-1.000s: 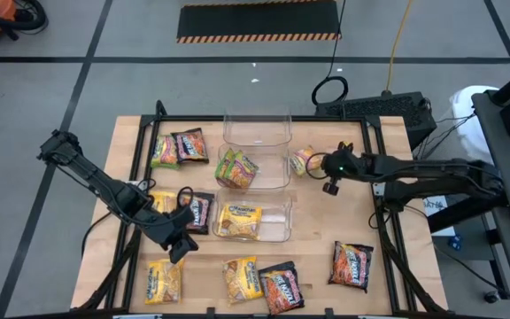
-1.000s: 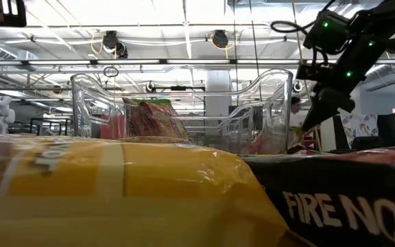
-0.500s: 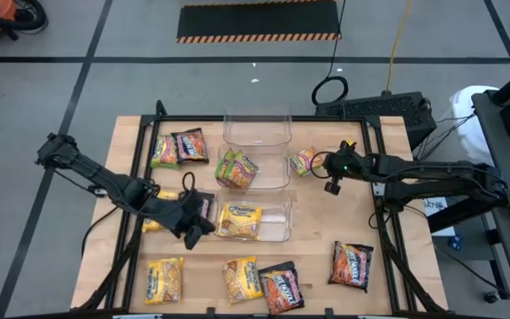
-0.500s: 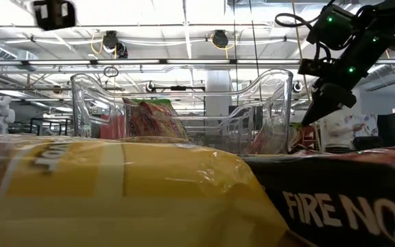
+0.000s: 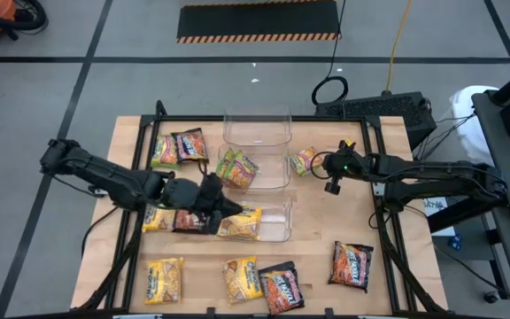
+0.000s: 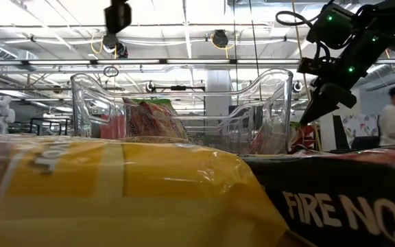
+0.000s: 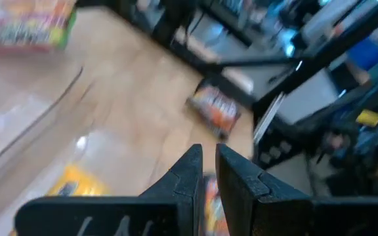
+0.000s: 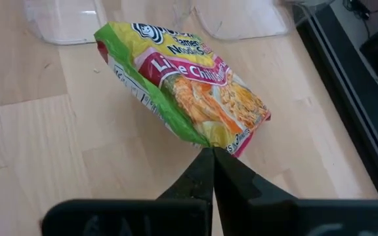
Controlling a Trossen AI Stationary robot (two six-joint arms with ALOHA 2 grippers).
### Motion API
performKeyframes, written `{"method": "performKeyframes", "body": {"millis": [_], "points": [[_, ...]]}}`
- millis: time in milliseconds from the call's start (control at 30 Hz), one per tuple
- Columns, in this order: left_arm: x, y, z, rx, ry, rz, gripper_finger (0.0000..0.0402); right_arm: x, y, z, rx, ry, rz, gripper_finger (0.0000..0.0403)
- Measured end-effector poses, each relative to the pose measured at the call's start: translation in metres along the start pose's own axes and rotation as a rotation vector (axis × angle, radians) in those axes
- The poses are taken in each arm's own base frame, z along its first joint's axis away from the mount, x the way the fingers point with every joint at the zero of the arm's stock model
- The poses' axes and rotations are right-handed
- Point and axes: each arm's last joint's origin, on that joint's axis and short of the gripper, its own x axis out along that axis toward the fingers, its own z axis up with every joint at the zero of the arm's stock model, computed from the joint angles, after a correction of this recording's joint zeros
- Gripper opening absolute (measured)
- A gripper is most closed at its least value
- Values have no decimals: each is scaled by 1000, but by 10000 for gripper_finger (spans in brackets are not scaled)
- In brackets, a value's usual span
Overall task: Sort Maruchan noodles
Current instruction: Put the green noodle pack into the center transparent bin
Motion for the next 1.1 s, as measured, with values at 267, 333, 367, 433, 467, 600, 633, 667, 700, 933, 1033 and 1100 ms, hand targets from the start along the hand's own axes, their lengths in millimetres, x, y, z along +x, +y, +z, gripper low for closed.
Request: {"method": "performKeyframes", "body": {"millis": [267, 333, 367, 433, 467, 600, 633, 667, 700, 933, 1033, 1100], "points": [[1, 4, 25, 25, -150, -85, 49, 0, 0, 0, 0, 1, 0, 0], [0, 4, 31, 35, -166, -116, 49, 0, 0, 0, 3, 1, 0, 0], [0, 5, 31, 38, -160, -128, 48, 0, 0, 0, 3, 1, 0, 0], [1, 6, 31, 44, -144, -131, 42, 0, 0, 0, 3, 1, 0, 0], [1, 7, 30, 48, -137, -133, 37, 0, 0, 0, 3, 1, 0, 0], [1, 6, 30, 70, -136, -137, 8, 0, 0, 0, 3, 1, 0, 0], [1, 6, 30, 68, -136, -136, 6, 0, 0, 0, 3, 1, 0, 0], [1, 6, 30, 65, -135, -135, 6, 0, 0, 0, 3, 1, 0, 0], [1, 6, 30, 63, -137, -133, 8, 0, 0, 0, 3, 1, 0, 0], [1, 10, 33, 96, -151, -115, 53, 0, 0, 0, 4, -2, 0, 0], [1, 15, 37, 94, -167, -92, 68, 0, 0, 1, 6, -7, -1, 0], [1, 19, 41, 92, -178, -77, 76, 0, 0, 1, 7, -11, -2, 0]]}}
